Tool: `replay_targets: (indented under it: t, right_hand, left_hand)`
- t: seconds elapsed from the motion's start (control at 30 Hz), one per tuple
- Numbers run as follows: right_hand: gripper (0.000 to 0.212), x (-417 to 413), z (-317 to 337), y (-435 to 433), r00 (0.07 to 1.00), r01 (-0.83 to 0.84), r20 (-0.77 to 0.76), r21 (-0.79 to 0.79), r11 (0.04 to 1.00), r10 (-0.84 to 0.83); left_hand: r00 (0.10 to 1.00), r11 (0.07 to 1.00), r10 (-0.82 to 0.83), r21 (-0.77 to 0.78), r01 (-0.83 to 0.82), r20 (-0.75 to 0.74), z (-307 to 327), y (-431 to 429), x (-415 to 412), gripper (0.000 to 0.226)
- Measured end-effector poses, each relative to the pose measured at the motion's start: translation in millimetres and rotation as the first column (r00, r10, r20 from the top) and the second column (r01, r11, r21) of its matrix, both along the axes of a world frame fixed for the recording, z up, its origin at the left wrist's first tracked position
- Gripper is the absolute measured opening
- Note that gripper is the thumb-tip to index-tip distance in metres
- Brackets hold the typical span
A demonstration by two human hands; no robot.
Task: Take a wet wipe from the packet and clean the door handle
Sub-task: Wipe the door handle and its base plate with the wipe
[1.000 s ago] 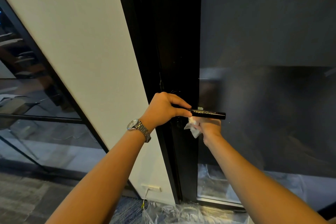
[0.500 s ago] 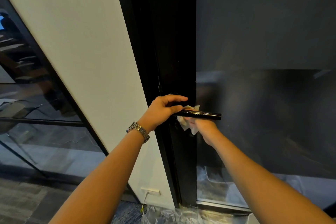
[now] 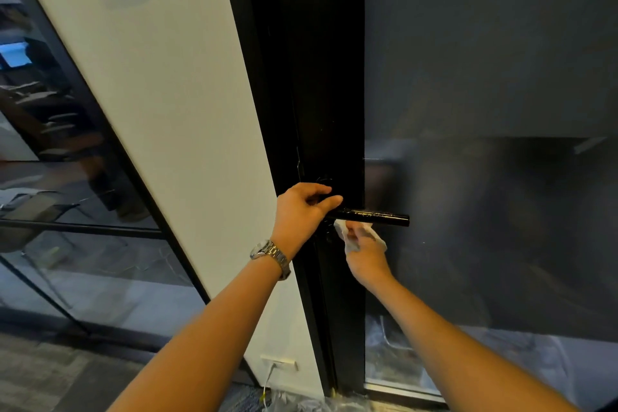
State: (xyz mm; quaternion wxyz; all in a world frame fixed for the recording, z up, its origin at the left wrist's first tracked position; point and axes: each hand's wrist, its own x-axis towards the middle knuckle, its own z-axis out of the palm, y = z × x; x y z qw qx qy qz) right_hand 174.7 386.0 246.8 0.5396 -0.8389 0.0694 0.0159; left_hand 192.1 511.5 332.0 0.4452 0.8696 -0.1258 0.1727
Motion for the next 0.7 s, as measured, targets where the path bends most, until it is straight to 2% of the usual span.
replay_targets:
  t: [0.07,0.17,0.27,0.33,0.4,0.47,0.53,0.57,0.6,0.7]
  right_hand:
    - [0.066,-6,5,-3,0.986,-0.134,0.078,-0.183,0.974,0.150]
    - [0.065,-8,20,0,0.938,-0.227,0.163,-0.379,0.897,0.306]
    - [0.071,-3,31,9,0.930,-0.218,0.101,-0.626,0.749,0.355]
    - [0.076,2,34,16,0.938,-0.212,0.056,-0.690,0.692,0.343]
    - [0.073,4,36,22,0.949,-0.198,0.043,-0.690,0.696,0.313]
    - [0.055,4,31,25,0.968,-0.125,0.091,-0.629,0.767,0.233]
    - [0.032,0,21,24,0.980,0.010,0.186,-0.421,0.907,0.076]
    - [0.026,-2,15,22,0.973,0.075,0.232,-0.318,0.945,0.001]
    - [0.023,-2,11,19,0.957,0.124,0.286,-0.269,0.955,-0.044]
    - [0.021,5,9,9,0.887,0.183,0.460,-0.292,0.939,-0.030]
  left_hand:
    - [0.999,0.998,-0.021,0.055,0.019,0.030,4,6,3,0.024]
    - [0.998,0.992,-0.049,0.116,0.044,0.042,11,10,10,0.024]
    - [0.996,0.982,-0.088,0.169,0.082,0.026,15,12,15,0.026]
    - [0.994,0.978,-0.106,0.181,0.100,0.026,15,14,16,0.026]
    - [0.992,0.975,-0.123,0.190,0.115,0.026,14,16,16,0.026]
    - [0.991,0.973,-0.134,0.194,0.127,0.020,13,18,17,0.025]
    - [0.989,0.975,-0.144,0.176,0.138,0.020,13,19,18,0.025]
    - [0.989,0.976,-0.149,0.165,0.144,0.021,13,20,18,0.025]
    - [0.987,0.976,-0.157,0.158,0.152,0.022,12,21,17,0.025]
    - [0.985,0.974,-0.172,0.151,0.166,0.029,9,21,18,0.025]
